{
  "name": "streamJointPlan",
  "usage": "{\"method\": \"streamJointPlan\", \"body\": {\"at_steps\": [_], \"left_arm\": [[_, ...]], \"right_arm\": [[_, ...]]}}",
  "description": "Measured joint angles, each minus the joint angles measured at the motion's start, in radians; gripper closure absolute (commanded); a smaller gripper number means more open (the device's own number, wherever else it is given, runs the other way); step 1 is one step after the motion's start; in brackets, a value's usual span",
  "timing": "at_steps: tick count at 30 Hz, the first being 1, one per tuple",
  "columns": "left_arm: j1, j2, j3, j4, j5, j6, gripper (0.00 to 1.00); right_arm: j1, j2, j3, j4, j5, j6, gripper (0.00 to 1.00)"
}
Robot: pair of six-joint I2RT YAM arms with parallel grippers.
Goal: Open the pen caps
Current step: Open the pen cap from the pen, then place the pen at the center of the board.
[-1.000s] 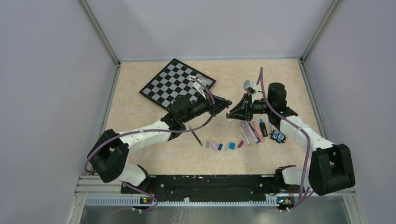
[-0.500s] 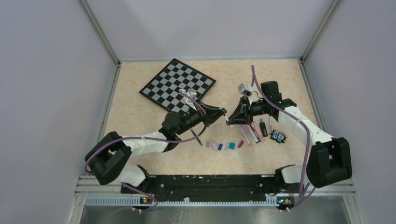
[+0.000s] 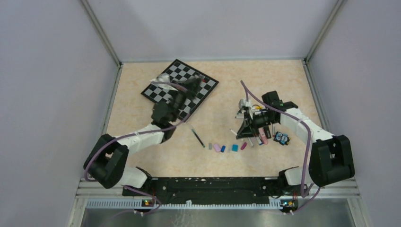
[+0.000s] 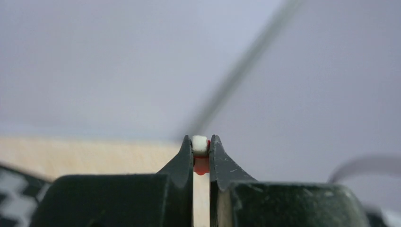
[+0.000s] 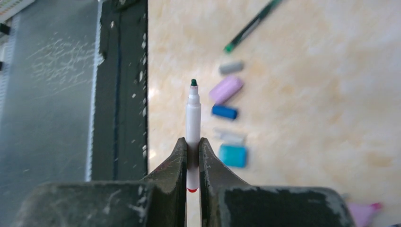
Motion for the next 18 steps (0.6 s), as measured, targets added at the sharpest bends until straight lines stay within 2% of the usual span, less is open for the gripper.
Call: {"method": "streamJointPlan", "body": {"at_steps": [3, 7, 13, 18], "left_arm": [[0.153, -0.037, 0.104, 0.102, -0.179, 0.009, 1.0], [0.166, -0.111, 0.138, 0.22, -0.243, 0.017, 1.0], [0.165, -0.101, 0.132, 0.24, -0.22, -0.009, 1.0], [0.161, -0.106, 0.079, 0.183, -0.064, -0.065, 1.0]], "right_arm": [[0.0, 0.016, -0.064, -0.109, 0.066, -0.009, 1.0], [0.0, 0.021, -0.07, -0.166, 0.091, -0.015, 1.0], [-0.014, 0.02, -0.07, -0.174, 0.087, -0.013, 1.0], [-0.1, -0.006, -0.07, -0.153, 0.084, 0.015, 1.0]]}}
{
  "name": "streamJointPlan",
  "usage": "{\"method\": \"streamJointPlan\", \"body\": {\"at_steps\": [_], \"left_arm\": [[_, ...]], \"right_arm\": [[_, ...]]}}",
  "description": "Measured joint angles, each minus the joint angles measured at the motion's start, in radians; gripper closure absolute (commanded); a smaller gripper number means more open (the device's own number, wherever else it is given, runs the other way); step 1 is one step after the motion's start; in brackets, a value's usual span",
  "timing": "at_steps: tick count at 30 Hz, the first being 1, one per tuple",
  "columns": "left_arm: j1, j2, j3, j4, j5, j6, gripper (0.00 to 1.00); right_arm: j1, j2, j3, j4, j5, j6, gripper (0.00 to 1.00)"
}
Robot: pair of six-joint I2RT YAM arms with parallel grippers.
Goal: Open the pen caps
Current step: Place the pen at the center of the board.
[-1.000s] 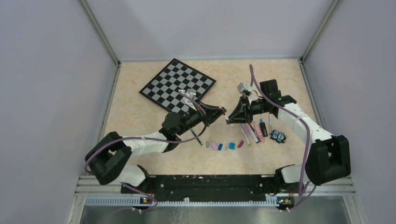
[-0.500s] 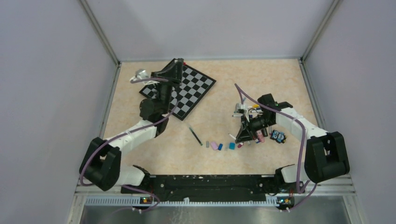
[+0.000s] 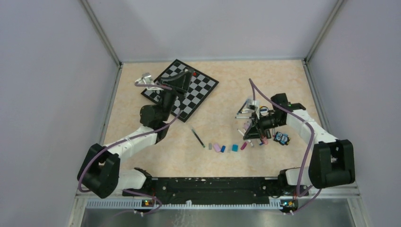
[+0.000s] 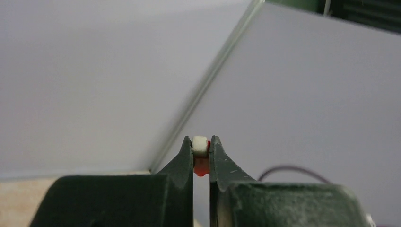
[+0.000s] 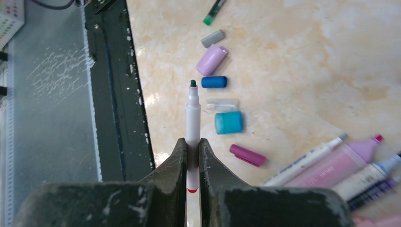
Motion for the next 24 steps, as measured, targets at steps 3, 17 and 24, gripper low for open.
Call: {"method": "streamJointPlan", "body": {"at_steps": [3, 17, 24], "left_arm": [[-0.021, -0.039, -0.068, -0.095, 0.126, -0.029, 1.0], [-0.306, -0.19, -0.207, -0.722, 0.301, 0.07, 1.0], [-0.497, 0.034, -0.158, -0.876, 0.217, 0.114, 1.0]], "right_arm": [[-0.059, -0.045, 0.0, 0.027, 0.03, 0.028, 1.0], [-0.381, -0.129, -0.043, 0.177, 0.2, 0.149, 1.0], [-0.4, -0.129, -0.051, 0.212, 0.264, 0.182, 1.0]]}}
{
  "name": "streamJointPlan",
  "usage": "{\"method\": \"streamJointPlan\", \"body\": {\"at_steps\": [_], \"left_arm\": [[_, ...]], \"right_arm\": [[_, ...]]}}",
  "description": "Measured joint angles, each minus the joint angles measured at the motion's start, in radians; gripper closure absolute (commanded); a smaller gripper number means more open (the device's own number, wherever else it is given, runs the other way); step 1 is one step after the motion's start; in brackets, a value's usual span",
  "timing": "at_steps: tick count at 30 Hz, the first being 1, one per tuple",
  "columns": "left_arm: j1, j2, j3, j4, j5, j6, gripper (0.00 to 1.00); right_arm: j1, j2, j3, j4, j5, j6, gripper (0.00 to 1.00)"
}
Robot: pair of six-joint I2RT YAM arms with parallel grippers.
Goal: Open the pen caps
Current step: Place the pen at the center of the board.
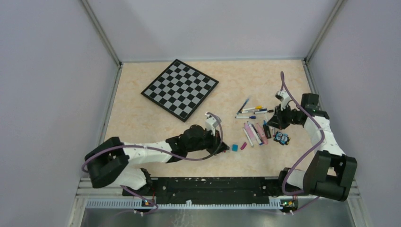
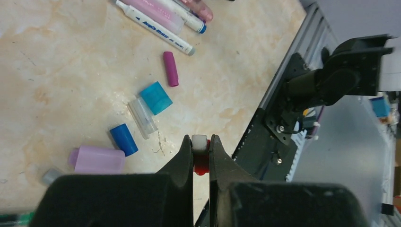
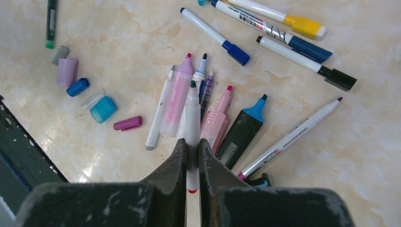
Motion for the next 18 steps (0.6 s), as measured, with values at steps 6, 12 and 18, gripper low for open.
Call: {"method": "streamJointPlan", "body": {"at_steps": [6, 12, 18], "left_arm": [[-0.079, 0.191, 0.165, -0.077, -0.068, 0.048, 1.0], [-0.13, 0.274, 0.247, -0.122, -0.121, 0.079, 1.0], [-0.138, 0.23, 0.227, -0.207, -0.242, 0.095, 0.98]], "right_arm": [[-0.027, 0.005, -0.008, 0.015, 0.031, 0.023, 1.0], [-0.045, 0.009, -0.022, 0.058, 0.099, 0.064, 1.0], [-0.092, 0.014, -0.06, 0.173, 0.23, 0.217, 0.98]]}}
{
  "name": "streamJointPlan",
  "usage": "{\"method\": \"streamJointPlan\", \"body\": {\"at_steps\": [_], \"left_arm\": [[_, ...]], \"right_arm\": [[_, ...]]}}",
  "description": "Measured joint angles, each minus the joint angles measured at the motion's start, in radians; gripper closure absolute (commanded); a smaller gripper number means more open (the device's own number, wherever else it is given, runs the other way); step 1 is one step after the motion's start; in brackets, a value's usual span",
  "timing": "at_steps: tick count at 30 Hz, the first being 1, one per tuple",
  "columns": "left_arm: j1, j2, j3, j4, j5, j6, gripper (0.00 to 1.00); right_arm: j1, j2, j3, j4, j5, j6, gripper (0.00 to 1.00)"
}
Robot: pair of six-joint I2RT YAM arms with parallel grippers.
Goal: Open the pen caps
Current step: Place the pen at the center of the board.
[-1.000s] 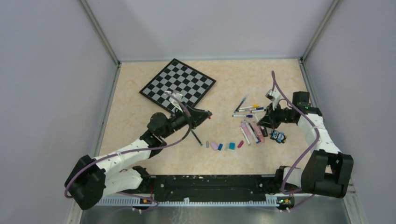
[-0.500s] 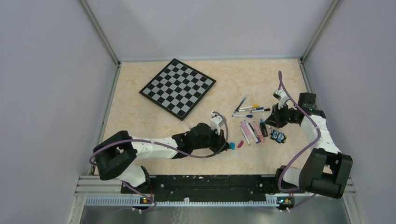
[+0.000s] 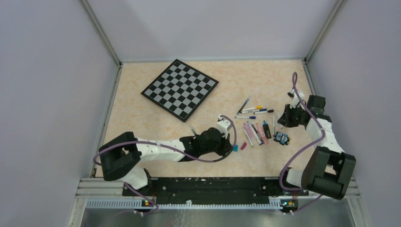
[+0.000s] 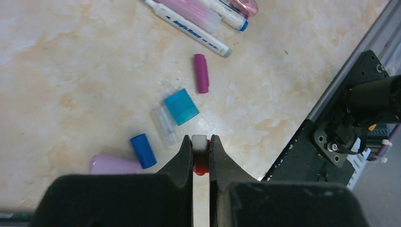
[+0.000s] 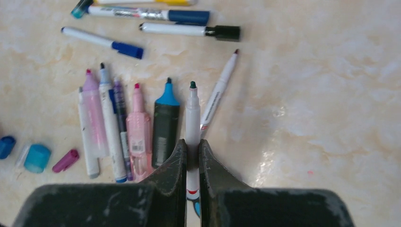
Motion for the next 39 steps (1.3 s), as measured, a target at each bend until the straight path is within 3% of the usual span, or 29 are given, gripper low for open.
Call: {"method": "streamJointPlan", "body": {"at_steps": [5, 10, 15, 23, 39], "left_arm": [[0.002, -0.113, -0.053, -0.034, -0.09, 0.0, 0.98], [0.002, -0.139, -0.072, -0.033, -0.101, -0.001, 0.98], [0.002, -0.138, -0.072, -0.031, -0.091, -0.001, 0.98], [0.002, -0.137, -0.073, -0.017, -0.068, -0.001, 0.98], [0.003, -0.121, -0.073, 0.034, -0.013, 0.008, 0.97]], "right_arm": [[-0.011, 0.075, 0.002, 0.11, 0.103, 0.128, 0.96], [-0.011, 0.256, 0.064, 0.123, 0.172, 0.2, 0.95], [-0.011, 0.362, 0.121, 0.126, 0.206, 0.217, 0.84], [-0.011, 0.376, 0.134, 0.104, 0.192, 0.215, 0.72], [-0.016, 0.304, 0.14, 0.06, 0.135, 0.196, 0.7]]}}
